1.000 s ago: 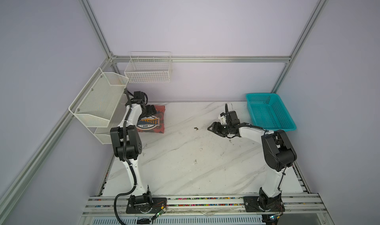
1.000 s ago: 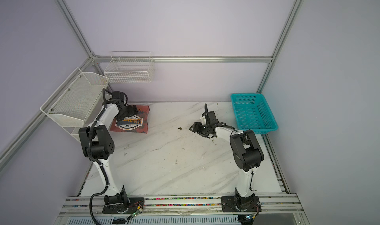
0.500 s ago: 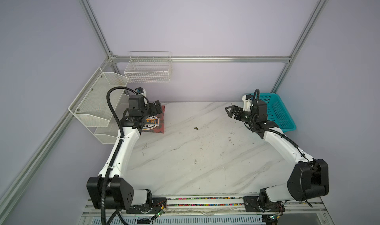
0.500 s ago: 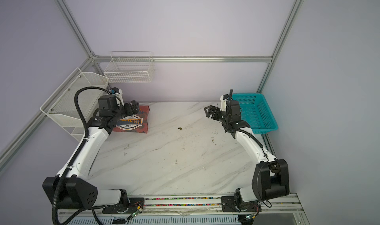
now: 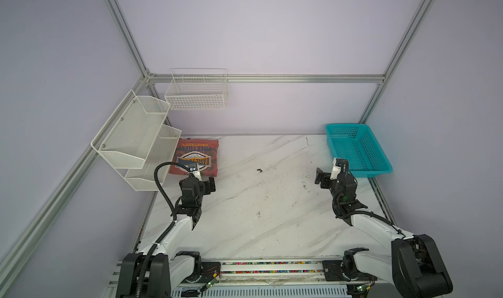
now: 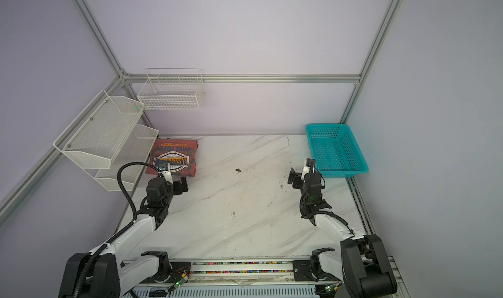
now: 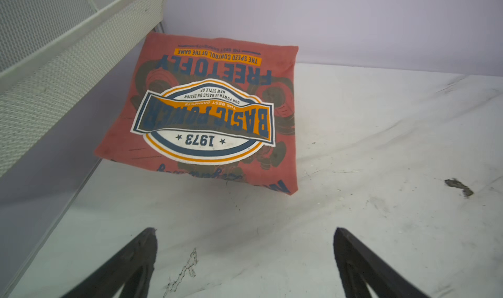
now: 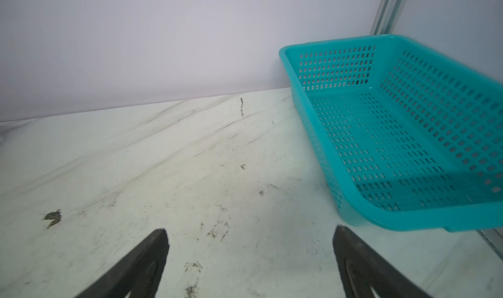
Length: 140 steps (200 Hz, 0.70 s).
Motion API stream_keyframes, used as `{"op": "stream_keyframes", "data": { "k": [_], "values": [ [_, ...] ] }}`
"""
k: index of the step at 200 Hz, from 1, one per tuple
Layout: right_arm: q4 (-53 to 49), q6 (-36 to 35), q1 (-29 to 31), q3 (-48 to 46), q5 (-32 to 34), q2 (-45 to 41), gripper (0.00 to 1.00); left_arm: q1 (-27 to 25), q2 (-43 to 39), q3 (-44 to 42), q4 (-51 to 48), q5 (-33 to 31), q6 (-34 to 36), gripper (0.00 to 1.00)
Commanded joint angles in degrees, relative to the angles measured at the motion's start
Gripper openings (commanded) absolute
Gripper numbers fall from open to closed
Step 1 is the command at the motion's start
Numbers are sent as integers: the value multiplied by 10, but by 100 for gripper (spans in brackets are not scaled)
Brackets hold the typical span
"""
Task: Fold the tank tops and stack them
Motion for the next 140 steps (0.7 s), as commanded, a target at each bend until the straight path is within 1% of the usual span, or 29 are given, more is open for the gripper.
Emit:
{"op": "stream_keyframes", "data": {
  "k": [1, 12, 31, 37, 48, 56, 73, 76, 86, 98, 103, 109, 117, 122, 125, 133, 140],
  "values": [
    [165, -46, -25, -25, 31, 31, 97, 2, 36, -18, 131, -39, 28, 100],
    [180, -41, -36, -27, 21, 56, 97, 2, 70, -17, 155, -33, 42, 100],
    [244, -34, -53, -28, -2, 116, 97, 3, 129, -17, 194, -31, 42, 100],
    [239, -30, -54, -20, -3, 126, 97, 4, 142, -16, 211, -30, 46, 100],
    [279, -42, -63, -21, -12, 145, 97, 5, 147, 3, 183, -22, 43, 100],
    [303, -41, -71, -17, -27, 162, 97, 6, 153, 10, 182, -20, 43, 100],
    [324, -39, -82, 5, -60, 203, 97, 6, 167, 9, 228, -21, 48, 100],
    [329, -38, -82, 8, -66, 210, 97, 6, 186, 11, 232, -19, 52, 100],
    [350, -37, -85, 17, -81, 232, 97, 8, 209, 8, 252, -16, 56, 100],
    [387, -34, -84, 21, -99, 266, 97, 10, 247, -4, 315, -22, 56, 100],
    [389, -36, -85, 26, -102, 279, 97, 11, 249, -19, 350, -20, 57, 100],
    [401, -36, -84, 26, -102, 298, 97, 14, 247, -33, 366, -12, 56, 100],
    [434, -37, -84, 21, -107, 327, 97, 16, 252, -46, 394, -20, 47, 100],
    [472, -36, -84, 16, -112, 341, 97, 16, 257, -50, 411, -22, 47, 100],
    [474, -33, -84, 14, -121, 341, 97, 16, 259, -51, 418, -22, 47, 100],
    [448, -51, -85, 12, -143, 325, 97, 17, 263, -46, 415, -22, 48, 100],
    [462, -63, -85, 9, -168, 329, 97, 18, 261, -38, 394, -24, 48, 100]
  ]
}}
